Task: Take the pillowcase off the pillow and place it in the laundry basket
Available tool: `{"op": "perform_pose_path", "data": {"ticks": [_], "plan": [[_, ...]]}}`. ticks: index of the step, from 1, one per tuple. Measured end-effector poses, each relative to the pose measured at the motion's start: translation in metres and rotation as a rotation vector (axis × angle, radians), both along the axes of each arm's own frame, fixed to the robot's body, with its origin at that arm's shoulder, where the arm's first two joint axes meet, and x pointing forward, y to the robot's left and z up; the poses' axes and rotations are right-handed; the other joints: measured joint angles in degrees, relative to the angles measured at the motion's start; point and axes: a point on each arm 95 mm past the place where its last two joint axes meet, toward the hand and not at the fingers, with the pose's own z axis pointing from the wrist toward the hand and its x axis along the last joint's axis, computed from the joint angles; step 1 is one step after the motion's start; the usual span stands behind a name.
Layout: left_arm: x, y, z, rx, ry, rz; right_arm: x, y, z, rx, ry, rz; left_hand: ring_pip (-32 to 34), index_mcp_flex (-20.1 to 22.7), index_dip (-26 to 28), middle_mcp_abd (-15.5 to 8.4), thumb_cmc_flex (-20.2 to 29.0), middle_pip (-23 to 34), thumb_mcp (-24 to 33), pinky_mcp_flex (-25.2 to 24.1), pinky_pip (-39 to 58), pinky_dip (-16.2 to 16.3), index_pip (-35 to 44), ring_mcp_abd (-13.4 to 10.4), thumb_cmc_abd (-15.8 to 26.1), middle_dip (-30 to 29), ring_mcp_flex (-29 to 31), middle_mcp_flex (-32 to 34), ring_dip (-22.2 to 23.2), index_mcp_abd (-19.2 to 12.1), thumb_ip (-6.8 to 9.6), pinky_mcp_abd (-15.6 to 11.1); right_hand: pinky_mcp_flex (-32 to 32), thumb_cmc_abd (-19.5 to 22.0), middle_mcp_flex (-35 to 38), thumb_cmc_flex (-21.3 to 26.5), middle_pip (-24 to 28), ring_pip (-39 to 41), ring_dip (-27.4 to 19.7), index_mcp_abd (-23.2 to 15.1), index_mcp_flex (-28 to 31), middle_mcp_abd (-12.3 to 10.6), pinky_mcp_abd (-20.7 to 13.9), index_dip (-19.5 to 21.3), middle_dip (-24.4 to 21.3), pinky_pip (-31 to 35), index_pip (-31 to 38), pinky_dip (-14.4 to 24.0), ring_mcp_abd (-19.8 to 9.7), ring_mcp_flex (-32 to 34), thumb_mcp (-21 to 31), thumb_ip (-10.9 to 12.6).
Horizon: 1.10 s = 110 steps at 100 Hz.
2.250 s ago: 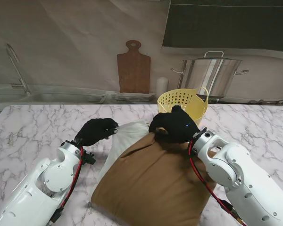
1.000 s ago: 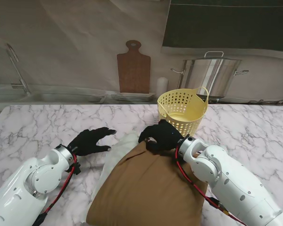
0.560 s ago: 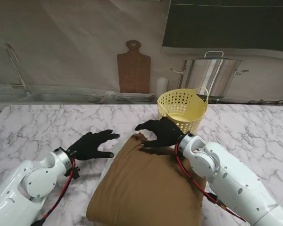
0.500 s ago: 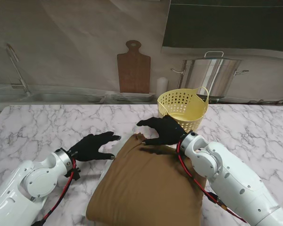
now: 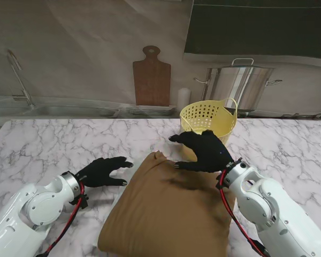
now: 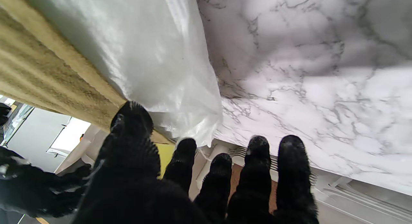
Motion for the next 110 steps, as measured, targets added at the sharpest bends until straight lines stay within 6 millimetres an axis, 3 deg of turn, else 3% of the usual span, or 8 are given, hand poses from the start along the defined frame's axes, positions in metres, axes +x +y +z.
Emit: {"op": "perform_pose_path", "data": {"ticks": [5, 15, 25, 39, 64, 86, 110], "plan": [[-0.001, 0.001, -0.001, 0.005, 0.005, -0.004, -0.009, -0.006, -0.002, -0.022, -0.003, -0.011, 0.09, 2.33, 0.85, 0.0, 0.01, 0.15, 0.0, 0.03, 0.0, 0.01, 1.55, 0.0, 0.0, 0.27, 0.01, 1.41, 0.0, 0.0, 0.0, 0.0, 0.0, -0.02, 0.0, 0.11, 0.0, -0.44, -0.22, -0.92, 0.01, 0.02, -0.01, 0.0, -0.37, 0.0, 0.0, 0.02, 0.06, -0.04, -0.02, 0.08], [-0.003, -0.002, -0.004, 0.019, 0.024, -0.027, -0.025, -0.017, -0.014, -0.07, 0.01, -0.032, 0.13, 3.93, 3.05, 0.0, 0.49, 0.42, 0.0, 0.04, 0.0, 0.18, 2.86, 0.0, 0.0, 0.86, 0.03, 2.08, 0.0, 0.0, 0.0, 0.0, 0.0, -1.29, 0.01, 5.85, -0.06, -0.58, -0.71, -1.52, 0.03, 0.04, -0.01, 0.0, -0.57, 0.0, 0.0, 0.04, 0.15, -0.05, 0.39, 0.87], [-0.005, -0.011, -0.008, 0.015, 0.049, -0.057, -0.034, -0.023, -0.027, -0.084, 0.052, -0.046, 0.14, 3.93, 3.19, 0.0, 0.57, 0.42, 0.54, 0.04, 0.0, 0.25, 2.85, -0.01, 0.0, 1.12, 0.03, 2.08, 0.0, 0.0, 0.07, 0.0, 0.0, -3.07, 0.01, 6.82, -0.68, -1.16, -1.34, -2.06, 0.04, 0.04, -0.01, 0.21, -1.28, 0.0, 0.0, 0.05, 0.22, -0.05, 8.3, 2.04], [-0.006, -0.021, -0.01, 0.011, 0.068, -0.091, -0.035, -0.026, -0.04, -0.091, 0.095, -0.063, 0.15, 2.47, 3.53, 0.0, 0.61, 0.43, 0.64, 0.04, 0.0, 0.26, 1.3, -0.01, 0.84, 1.13, 0.03, 2.08, 0.0, 0.07, 0.62, 0.0, 0.0, -3.03, 0.01, 6.6, -0.74, -1.22, -1.36, -2.11, 0.04, 0.04, -0.02, 0.27, -1.35, 0.0, 0.0, 0.07, 0.23, -0.05, 13.05, 2.04], [-0.01, -0.032, -0.002, -0.047, 0.03, -0.096, -0.029, -0.027, -0.058, -0.067, 0.156, -0.079, 0.33, -4.36, 0.86, 0.21, -0.74, 0.5, 0.67, 0.0, 0.0, 0.53, -3.66, 0.2, 1.76, 1.26, 0.03, 2.08, 0.0, -0.03, 0.64, -0.01, -0.19, -2.9, 0.01, 3.61, -0.83, -1.33, -1.36, -2.82, 0.04, 0.07, -0.03, 0.27, -1.35, -0.59, -0.01, 0.08, 0.68, -0.26, 10.43, 2.04], [-0.016, -0.04, 0.007, -0.104, 0.001, -0.125, -0.021, -0.019, -0.067, -0.055, 0.209, -0.062, 0.59, -6.0, -0.57, 0.27, -1.47, 0.5, 0.62, -0.01, 0.0, 1.09, -4.61, 0.48, 2.46, 1.59, 0.03, 2.08, 0.0, -0.86, 0.64, -0.01, -0.59, -2.36, 0.0, 2.53, -1.32, -1.82, -1.36, -2.84, 0.04, 0.07, -0.03, 0.27, -1.36, -0.71, -0.68, 0.08, 0.79, -0.65, 7.32, 2.04], [-0.019, -0.058, 0.002, -0.179, 0.046, -0.164, -0.014, -0.013, -0.071, -0.047, 0.223, -0.051, 0.57, -6.0, -1.3, -0.89, -1.44, 0.5, 0.62, -0.01, 0.0, 1.26, -4.61, 0.48, 2.46, 1.72, 0.66, 2.08, 0.0, -0.86, 0.64, -0.01, -0.59, -2.34, 0.0, 2.53, -1.33, -1.83, -1.36, -2.84, 0.02, 0.07, -0.04, 0.28, -1.36, -0.73, -0.82, 0.57, 0.8, -0.65, 5.63, 2.04]]}}
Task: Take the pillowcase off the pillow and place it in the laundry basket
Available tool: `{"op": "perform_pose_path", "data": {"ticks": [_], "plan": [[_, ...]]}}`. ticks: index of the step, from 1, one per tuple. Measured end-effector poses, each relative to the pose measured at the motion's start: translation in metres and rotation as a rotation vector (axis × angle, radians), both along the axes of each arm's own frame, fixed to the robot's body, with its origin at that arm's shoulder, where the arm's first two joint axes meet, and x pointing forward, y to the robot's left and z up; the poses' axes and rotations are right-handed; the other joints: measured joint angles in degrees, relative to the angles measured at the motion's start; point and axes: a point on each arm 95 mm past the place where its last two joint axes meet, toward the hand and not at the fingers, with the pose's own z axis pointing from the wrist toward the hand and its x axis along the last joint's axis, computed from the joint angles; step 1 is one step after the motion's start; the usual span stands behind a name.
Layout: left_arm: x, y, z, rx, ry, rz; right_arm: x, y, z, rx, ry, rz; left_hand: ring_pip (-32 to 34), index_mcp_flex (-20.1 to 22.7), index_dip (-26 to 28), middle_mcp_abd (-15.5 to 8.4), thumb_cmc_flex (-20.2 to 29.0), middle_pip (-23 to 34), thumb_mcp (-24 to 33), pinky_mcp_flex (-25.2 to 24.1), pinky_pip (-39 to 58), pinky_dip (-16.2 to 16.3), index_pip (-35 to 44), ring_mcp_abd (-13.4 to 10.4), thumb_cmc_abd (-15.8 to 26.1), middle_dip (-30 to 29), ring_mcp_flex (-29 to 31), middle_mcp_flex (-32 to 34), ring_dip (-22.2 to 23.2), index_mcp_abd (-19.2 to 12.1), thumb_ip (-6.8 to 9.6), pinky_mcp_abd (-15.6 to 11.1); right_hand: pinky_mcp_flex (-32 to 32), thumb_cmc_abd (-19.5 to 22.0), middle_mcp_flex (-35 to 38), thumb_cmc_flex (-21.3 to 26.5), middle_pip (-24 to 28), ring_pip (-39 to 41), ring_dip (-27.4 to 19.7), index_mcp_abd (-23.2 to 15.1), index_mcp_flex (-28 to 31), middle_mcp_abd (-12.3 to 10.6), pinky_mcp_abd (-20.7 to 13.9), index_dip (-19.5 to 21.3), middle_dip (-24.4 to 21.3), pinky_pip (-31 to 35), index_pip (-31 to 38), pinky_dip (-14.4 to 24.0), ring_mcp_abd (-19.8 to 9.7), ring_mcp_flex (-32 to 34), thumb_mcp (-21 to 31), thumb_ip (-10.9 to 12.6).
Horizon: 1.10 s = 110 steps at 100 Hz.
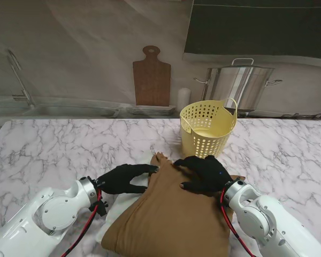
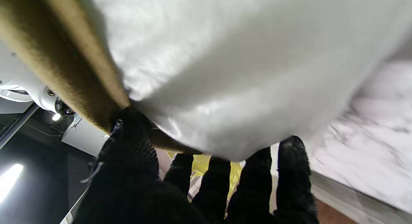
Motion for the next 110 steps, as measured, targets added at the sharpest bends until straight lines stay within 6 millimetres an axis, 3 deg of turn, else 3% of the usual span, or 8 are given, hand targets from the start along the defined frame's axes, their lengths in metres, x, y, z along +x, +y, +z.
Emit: {"op": "perform_pose_path", "data": {"ticks": [43, 63, 71, 77, 85, 90, 96, 110], "plan": [[0.015, -0.016, -0.027, 0.148, 0.13, -0.084, -0.029, 0.009, 0.028, 0.06, -0.119, 0.031, -1.42, -0.78, -1.5, -2.41, 0.39, -1.72, -0.2, -0.9, 0.0, 0.03, -0.64, -0.26, 3.4, -1.54, -0.84, -1.12, 0.0, -0.46, 0.0, -0.1, -0.18, 2.3, -1.42, -0.77, -0.94, -0.4, -0.54, 0.07, -0.02, 0.72, -0.07, 0.12, -0.51, -0.44, -0.62, 0.22, 1.59, -0.09, -4.28, 0.0], [0.02, -0.017, -0.029, 0.184, 0.142, -0.097, -0.04, 0.024, 0.02, -0.105, -0.037, 0.128, -1.49, -1.37, -2.25, -3.86, 0.39, -2.12, -0.25, -0.9, 0.0, 0.12, -0.77, -0.72, 3.44, -2.07, -0.95, -2.61, -0.01, -1.26, -0.07, -0.77, -4.98, 0.69, -6.71, -7.79, -6.36, -4.68, -3.48, -4.56, 0.29, 1.34, 0.25, 1.55, -3.33, -7.02, -0.98, -1.69, 2.7, -7.22, -1.86, -0.58], [0.02, -0.016, -0.029, 0.197, 0.142, -0.098, -0.043, 0.029, 0.015, -0.125, -0.005, 0.153, -1.7, -1.38, -2.27, -4.38, 0.39, -2.13, -0.32, -0.92, 0.0, 0.12, -0.8, -1.11, 3.44, -2.24, -0.98, -3.28, -0.03, -1.71, -0.34, -0.93, -5.16, -2.85, -6.18, -5.86, -6.39, -4.91, -4.05, -7.82, 10.12, 1.35, 0.4, 6.67, -3.41, -7.86, 7.92, -2.19, 2.93, -7.77, 0.18, -0.6], [0.02, -0.015, -0.03, 0.211, 0.145, -0.103, -0.043, 0.031, 0.013, -0.136, -0.019, 0.162, -1.83, -1.39, -2.28, -5.18, 0.39, -2.15, -0.33, -0.96, 0.0, 0.11, -1.3, -1.41, 3.44, -2.4, -1.05, -3.82, -0.06, -2.44, -0.34, -1.43, -3.67, -7.58, 0.95, -1.41, -5.51, -4.83, -4.1, -8.91, 15.89, -0.16, 0.47, 8.81, -2.74, -8.03, 12.37, -3.03, 2.95, -5.18, -0.85, -2.02], [0.02, -0.014, -0.031, 0.24, 0.149, -0.115, -0.041, 0.03, 0.012, -0.161, -0.051, 0.166, -2.17, -1.43, -2.41, -5.88, 0.39, -2.53, -0.33, -1.03, -0.01, 0.11, -1.53, -2.58, 3.45, -3.14, -1.43, -4.09, -0.44, -2.91, -0.34, -1.98, -1.51, -12.08, 14.32, 3.62, -2.42, -2.4, -3.07, -12.74, 16.44, -5.37, 1.29, 9.28, 0.92, -7.61, 21.71, -5.54, 1.77, 4.17, -2.09, -3.19], [0.02, -0.014, -0.031, 0.262, 0.155, -0.128, -0.041, 0.028, 0.013, -0.138, -0.033, 0.157, -2.42, -1.59, -2.41, -6.72, 0.39, -2.93, -0.33, -1.12, -0.03, 0.11, -1.54, -2.87, 3.45, -3.57, -1.75, -4.91, -0.57, -3.4, -0.34, -2.25, 2.42, -15.43, 26.05, 5.56, -0.9, 0.43, 0.05, -13.56, 19.2, -6.48, 1.86, 10.94, 7.98, -4.67, 27.32, -5.99, 1.04, 13.6, 5.3, -5.93], [0.02, -0.013, -0.03, 0.289, 0.166, -0.147, -0.04, 0.025, 0.014, -0.092, 0.023, 0.138, -2.62, -2.02, -2.42, -7.87, 0.18, -3.02, -0.33, -1.16, -0.19, 0.12, -2.03, -3.22, 3.45, -3.74, -2.41, -5.72, -0.63, -4.44, -0.34, -2.44, 6.9, -16.08, 31.87, 7.79, -0.26, 1.87, 2.23, -13.85, 20.43, -6.67, 1.87, 11.53, 13.84, -0.66, 29.88, -5.75, 0.25, 19.01, 10.84, -7.49], [0.022, -0.014, -0.028, 0.334, 0.167, -0.169, -0.044, 0.012, 0.022, -0.167, 0.018, 0.103, -2.82, -2.63, -2.43, -9.0, -1.31, -3.75, -0.33, -1.16, -0.35, 0.11, -2.13, -4.56, 3.45, -4.24, -2.96, -5.99, -0.66, -4.69, -0.34, -2.98, 12.61, -16.08, 35.95, 10.51, 6.56, 4.74, 6.09, -17.27, 22.24, -7.7, 1.68, 12.28, 20.8, 4.22, 34.26, -3.43, -3.53, 24.52, 17.89, -7.54]]}}
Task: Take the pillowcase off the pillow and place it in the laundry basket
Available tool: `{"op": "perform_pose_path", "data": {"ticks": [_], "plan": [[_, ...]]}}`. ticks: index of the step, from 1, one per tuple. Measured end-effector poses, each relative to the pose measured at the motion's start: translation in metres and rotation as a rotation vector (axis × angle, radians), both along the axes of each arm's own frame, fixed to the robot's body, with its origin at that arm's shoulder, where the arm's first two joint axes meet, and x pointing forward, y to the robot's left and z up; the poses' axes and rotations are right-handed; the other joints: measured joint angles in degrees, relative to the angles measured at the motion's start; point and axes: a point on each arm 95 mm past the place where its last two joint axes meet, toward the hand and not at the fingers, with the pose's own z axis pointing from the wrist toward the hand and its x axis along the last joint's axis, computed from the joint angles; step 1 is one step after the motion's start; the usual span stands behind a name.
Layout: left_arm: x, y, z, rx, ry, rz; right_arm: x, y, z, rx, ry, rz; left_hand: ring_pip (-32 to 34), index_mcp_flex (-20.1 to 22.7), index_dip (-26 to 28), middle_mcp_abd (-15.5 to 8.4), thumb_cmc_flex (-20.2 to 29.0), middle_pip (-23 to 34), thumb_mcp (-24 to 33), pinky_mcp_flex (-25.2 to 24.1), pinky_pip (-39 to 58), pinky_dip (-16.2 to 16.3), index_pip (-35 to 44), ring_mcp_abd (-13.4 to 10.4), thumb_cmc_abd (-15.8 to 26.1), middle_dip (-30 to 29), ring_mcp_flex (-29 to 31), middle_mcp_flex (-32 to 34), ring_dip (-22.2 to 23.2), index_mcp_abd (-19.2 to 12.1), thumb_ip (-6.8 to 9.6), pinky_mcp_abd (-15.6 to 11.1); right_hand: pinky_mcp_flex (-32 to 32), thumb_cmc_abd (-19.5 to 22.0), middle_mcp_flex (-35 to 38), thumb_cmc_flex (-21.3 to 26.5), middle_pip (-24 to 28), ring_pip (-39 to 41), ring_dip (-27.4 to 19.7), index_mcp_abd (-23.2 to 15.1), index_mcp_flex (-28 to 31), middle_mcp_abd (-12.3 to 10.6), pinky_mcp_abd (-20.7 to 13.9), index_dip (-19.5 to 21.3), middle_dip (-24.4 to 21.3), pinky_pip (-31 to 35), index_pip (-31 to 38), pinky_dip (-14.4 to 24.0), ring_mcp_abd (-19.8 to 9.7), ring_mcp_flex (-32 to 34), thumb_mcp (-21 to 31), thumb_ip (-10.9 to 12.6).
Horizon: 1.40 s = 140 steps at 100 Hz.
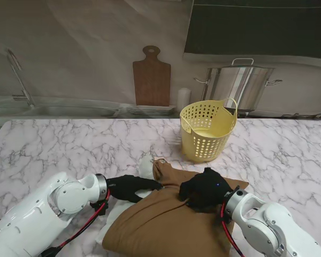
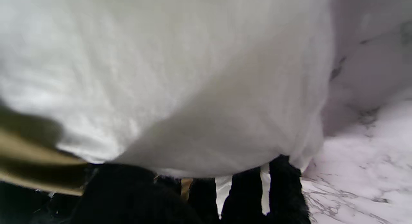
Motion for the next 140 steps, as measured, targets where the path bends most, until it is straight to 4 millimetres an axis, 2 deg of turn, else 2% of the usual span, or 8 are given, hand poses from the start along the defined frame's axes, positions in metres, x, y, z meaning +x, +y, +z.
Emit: {"op": "perform_pose_path", "data": {"ticks": [23, 46, 58, 74, 86, 102, 118, 140], "plan": [[0.002, -0.004, 0.003, 0.046, 0.006, -0.021, -0.011, -0.025, 0.001, -0.064, 0.024, -0.072, -0.32, -1.7, -0.07, -2.41, -1.28, -0.17, 0.0, -0.03, -0.09, 0.0, -1.45, -2.1, 0.01, -0.26, -0.35, -0.54, -0.67, -2.53, 0.0, -0.04, 3.51, 0.0, -0.22, 3.52, 0.13, 0.0, 1.45, -0.73, 0.57, -1.97, -2.18, 0.17, 0.44, 4.04, 0.57, 0.83, -5.34, 0.05, 2.62, 0.0], [0.001, -0.009, 0.003, 0.078, 0.023, -0.036, -0.021, -0.047, -0.002, -0.157, 0.037, -0.169, -1.1, -2.82, -0.82, -4.26, -2.5, -0.29, 0.0, -0.03, -0.14, 0.0, -2.99, -3.63, 0.23, -0.28, -1.04, -1.72, -1.05, -4.78, 0.0, -0.04, 6.02, 0.0, -0.24, 4.17, 0.52, 0.0, 1.45, -1.59, 0.5, -7.51, -4.33, 0.17, 1.75, 5.41, -0.29, 0.9, -12.04, 0.06, 3.87, 0.0], [0.001, -0.011, 0.003, 0.097, 0.036, -0.042, -0.028, -0.054, 0.001, -0.185, 0.045, -0.204, -1.76, -3.53, -1.44, -4.22, -2.85, -0.29, -0.06, -0.03, -0.15, 0.0, -3.92, -5.03, 0.67, -0.28, -1.36, -1.72, -1.25, -6.92, 0.0, -0.04, 6.53, 0.0, -0.73, 4.17, 0.61, 0.0, 1.45, -1.6, 0.49, -9.19, -4.33, 0.17, 1.89, 5.78, -0.29, 0.9, -13.6, 0.06, 3.87, 0.0], [0.003, -0.011, 0.003, 0.106, 0.041, -0.043, -0.03, -0.055, -0.001, -0.093, -0.039, -0.228, -1.76, -3.57, -1.44, -3.54, -2.91, -0.29, -0.12, -0.03, -0.17, 0.0, -4.27, -5.16, 0.67, -0.28, -1.69, -1.88, -1.26, -5.87, 0.0, -0.04, 2.52, 1.58, -0.77, 4.25, 0.77, 0.05, 3.96, -1.29, 0.48, -9.33, -4.16, -2.48, 2.01, 5.72, -0.26, 1.32, -13.45, 0.06, 1.09, 0.36], [0.004, -0.006, 0.001, 0.093, 0.03, -0.037, -0.023, -0.051, -0.018, 0.074, 0.003, -0.212, -1.76, -4.59, -1.44, -1.84, -2.91, -0.29, -0.19, 0.06, -0.19, 0.0, -4.28, -5.06, 0.67, -0.28, -1.69, -1.9, -1.26, -3.7, 0.0, 0.07, 0.73, 5.18, -2.83, -0.1, 1.06, 1.6, 4.88, 3.74, -2.37, -4.73, -3.08, -9.34, -2.43, 6.18, -0.97, 3.15, -9.2, -0.75, -2.07, 1.0], [0.002, 0.0, -0.001, 0.057, -0.008, -0.028, -0.008, -0.032, -0.014, 0.08, -0.002, -0.132, -0.76, -5.79, -1.44, 0.97, -2.8, -0.09, -0.25, 0.89, -0.19, 0.0, -4.28, -3.49, 0.58, -0.17, -1.28, -1.9, -1.26, 0.2, 0.0, 0.72, -0.72, 9.03, -9.61, -7.78, 1.32, 3.62, 5.4, 9.83, -5.69, 1.36, -2.61, -7.93, -7.21, 6.07, -17.75, 4.14, -4.77, -2.71, -3.76, 5.07], [-0.008, 0.007, 0.009, 0.014, -0.068, 0.005, -0.001, -0.018, -0.006, 0.124, -0.008, -0.091, 0.47, -5.83, -1.44, 4.62, -2.42, 0.86, -0.38, 1.13, -0.19, 0.47, -3.39, 0.43, 0.56, 0.5, 0.76, -1.22, -1.17, 4.2, 0.0, 0.96, -1.24, 10.74, -11.71, -8.49, 0.71, 4.03, 4.58, 10.93, -7.67, 2.67, -2.76, -7.93, -8.61, 5.32, -21.93, 4.14, -1.28, -4.17, -6.64, 5.28], [-0.02, 0.005, 0.024, -0.124, -0.126, 0.046, 0.001, -0.017, -0.007, 0.146, -0.013, -0.098, 2.48, -6.77, -1.71, 8.96, -2.4, 2.73, -0.09, 1.22, -0.19, 0.81, -1.47, 3.88, 3.21, 1.44, 2.87, 1.26, 0.14, 7.83, 0.0, 1.57, -1.02, 11.46, -12.41, -8.48, 0.71, 4.05, 4.33, 12.3, -8.33, 2.77, -2.77, -7.93, -8.81, 5.69, -22.74, 4.28, 0.09, -4.17, -7.83, 5.28]]}}
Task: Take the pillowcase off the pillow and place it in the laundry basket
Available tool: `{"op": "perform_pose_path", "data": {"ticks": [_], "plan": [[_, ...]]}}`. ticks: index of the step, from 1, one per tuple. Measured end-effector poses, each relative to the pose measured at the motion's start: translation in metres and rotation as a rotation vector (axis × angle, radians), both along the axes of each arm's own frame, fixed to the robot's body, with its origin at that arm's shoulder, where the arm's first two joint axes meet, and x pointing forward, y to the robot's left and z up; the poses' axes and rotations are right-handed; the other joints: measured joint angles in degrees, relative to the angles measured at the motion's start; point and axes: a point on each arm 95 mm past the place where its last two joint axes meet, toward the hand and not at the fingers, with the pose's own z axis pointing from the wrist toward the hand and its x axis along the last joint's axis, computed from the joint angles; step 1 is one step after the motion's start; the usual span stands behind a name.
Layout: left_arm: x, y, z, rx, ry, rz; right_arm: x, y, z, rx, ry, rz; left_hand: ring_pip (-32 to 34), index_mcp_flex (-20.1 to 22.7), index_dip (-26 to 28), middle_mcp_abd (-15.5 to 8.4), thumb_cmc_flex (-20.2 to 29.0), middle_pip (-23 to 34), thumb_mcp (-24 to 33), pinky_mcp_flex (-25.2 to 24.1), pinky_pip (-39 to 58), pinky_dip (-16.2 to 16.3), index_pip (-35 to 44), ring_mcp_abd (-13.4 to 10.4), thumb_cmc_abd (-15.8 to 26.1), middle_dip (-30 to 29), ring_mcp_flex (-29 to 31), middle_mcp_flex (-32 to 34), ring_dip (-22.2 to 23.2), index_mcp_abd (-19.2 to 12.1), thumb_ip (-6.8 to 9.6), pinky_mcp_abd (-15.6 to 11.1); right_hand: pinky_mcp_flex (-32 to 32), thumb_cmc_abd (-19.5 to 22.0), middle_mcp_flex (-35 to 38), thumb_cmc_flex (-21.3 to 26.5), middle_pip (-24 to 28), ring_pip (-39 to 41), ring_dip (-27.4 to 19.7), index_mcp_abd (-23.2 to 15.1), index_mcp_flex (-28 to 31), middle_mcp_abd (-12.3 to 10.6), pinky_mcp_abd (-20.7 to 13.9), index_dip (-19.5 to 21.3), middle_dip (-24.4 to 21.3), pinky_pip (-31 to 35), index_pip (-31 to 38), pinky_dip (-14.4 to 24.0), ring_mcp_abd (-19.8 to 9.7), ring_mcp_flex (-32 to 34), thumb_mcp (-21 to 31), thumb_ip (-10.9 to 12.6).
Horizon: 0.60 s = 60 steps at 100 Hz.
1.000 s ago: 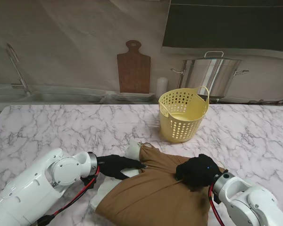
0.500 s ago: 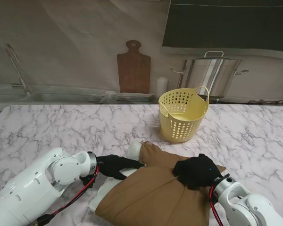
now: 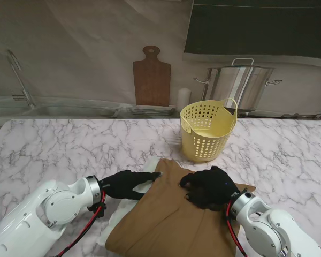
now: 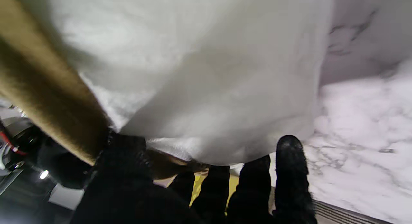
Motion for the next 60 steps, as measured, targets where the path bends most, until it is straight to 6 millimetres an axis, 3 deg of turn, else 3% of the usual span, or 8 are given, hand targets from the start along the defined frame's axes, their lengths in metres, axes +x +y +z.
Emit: {"op": "perform_pose_path", "data": {"ticks": [23, 39, 60], "plan": [[-0.002, -0.011, 0.009, -0.094, -0.023, 0.011, -0.002, -0.002, -0.001, 0.016, 0.0, -0.013, 0.39, 0.0, -0.06, 0.21, -0.41, 0.38, -0.31, 0.01, 0.0, 0.01, 0.13, 0.4, 1.89, 0.61, 0.82, 1.22, 0.19, 0.31, 0.0, 0.46, 0.16, 0.72, 0.0, 0.02, -0.01, 0.51, -0.01, 0.71, 0.0, 0.08, -0.04, 0.0, -0.56, 0.8, -0.01, 0.4, 1.26, 0.05, -1.57, 0.11], [-0.001, -0.025, -0.001, -0.112, 0.065, -0.037, -0.003, -0.007, 0.0, 0.033, -0.038, -0.034, -0.26, 0.04, -0.06, -2.33, -0.42, -0.26, -0.31, -0.02, 0.0, 0.02, 0.25, 0.99, 1.91, 0.67, 0.79, 1.15, 0.2, 0.22, 0.21, 0.62, 0.25, 1.31, 0.0, 0.02, -0.01, 0.53, -0.09, 0.73, 0.07, 0.09, -0.11, 0.0, -1.07, 1.41, -0.01, 0.59, 1.29, 0.1, -3.57, 0.16], [0.013, -0.027, -0.022, 0.026, 0.166, -0.082, -0.01, -0.011, 0.006, 0.006, -0.107, -0.082, -1.94, -0.58, -0.27, -5.65, -0.23, -2.48, -0.47, -1.19, 0.0, 0.08, -0.31, 0.59, 0.23, -0.75, -1.6, -2.2, 0.2, -2.3, 0.21, 0.19, -0.25, 2.91, -4.78, -2.13, -1.32, 0.23, -1.37, 0.73, 0.14, 2.26, -0.15, 0.02, -1.96, 1.52, -0.03, 1.18, 1.35, -2.94, -8.34, 0.19]]}}
